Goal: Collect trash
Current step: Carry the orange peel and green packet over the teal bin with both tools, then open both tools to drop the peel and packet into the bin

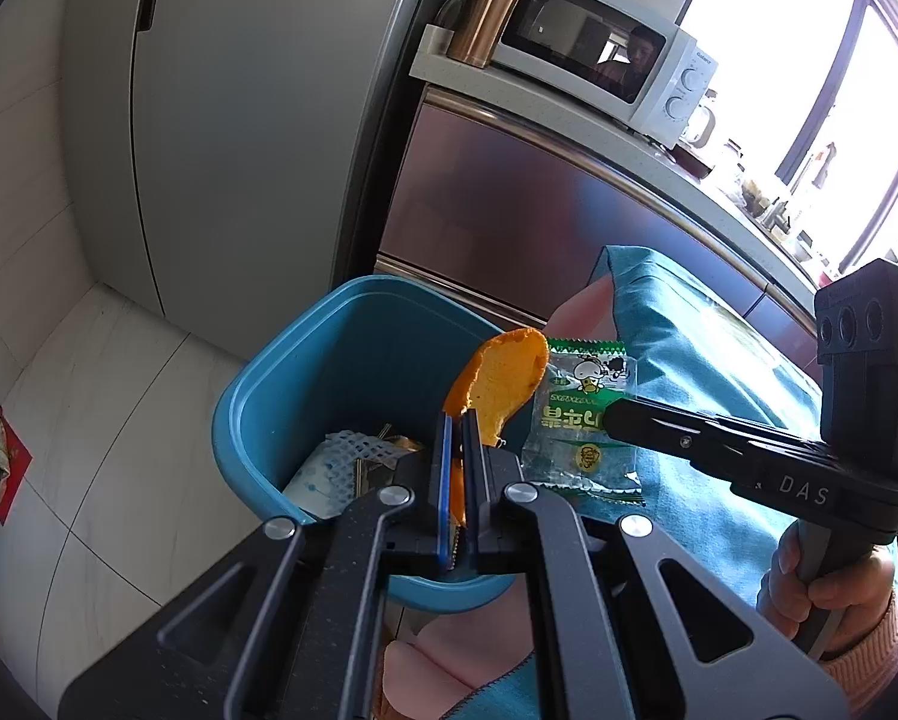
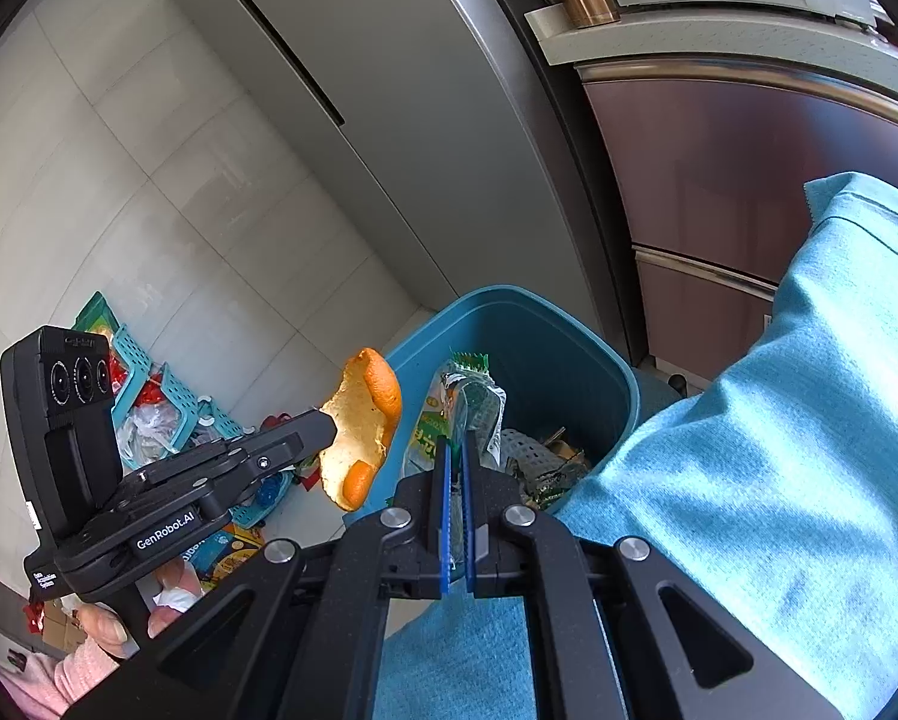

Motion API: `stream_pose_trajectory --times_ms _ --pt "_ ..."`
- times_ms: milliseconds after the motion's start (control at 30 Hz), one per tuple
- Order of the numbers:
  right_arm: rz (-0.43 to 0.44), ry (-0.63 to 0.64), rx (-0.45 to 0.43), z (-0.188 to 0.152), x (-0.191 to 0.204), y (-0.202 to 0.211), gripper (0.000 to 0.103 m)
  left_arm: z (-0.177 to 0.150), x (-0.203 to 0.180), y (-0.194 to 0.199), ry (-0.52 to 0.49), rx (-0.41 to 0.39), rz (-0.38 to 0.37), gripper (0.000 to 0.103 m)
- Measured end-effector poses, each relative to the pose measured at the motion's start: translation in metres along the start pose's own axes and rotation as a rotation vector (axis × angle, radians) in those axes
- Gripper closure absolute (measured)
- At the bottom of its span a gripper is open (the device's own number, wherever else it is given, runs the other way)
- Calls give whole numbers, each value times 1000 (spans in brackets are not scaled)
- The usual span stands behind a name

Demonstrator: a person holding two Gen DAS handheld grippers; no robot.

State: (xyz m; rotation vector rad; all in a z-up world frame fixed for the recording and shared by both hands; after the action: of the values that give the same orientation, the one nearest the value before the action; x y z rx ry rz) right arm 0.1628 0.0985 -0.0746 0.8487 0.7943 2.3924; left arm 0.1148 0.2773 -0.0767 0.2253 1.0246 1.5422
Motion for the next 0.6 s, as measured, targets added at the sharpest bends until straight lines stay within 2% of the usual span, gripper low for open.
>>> stream_pose_trajectory --times_ms 600 --pt "-33 13 57 4 2 -24 101 2 10 -28 14 30 44 99"
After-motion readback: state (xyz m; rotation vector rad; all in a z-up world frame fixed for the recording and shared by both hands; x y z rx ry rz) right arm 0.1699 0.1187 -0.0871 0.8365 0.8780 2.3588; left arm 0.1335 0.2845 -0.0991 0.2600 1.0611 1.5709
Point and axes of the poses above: each gripper's, at about its wrist camera, not at the fingertips, and y roughly against the way its jaws point, x to its left, z to its top, the point moved 1 cm from there along -y, roughly the way its jaws point, and after that the axes turned 8 degrees about y, right-handed, at the moved point
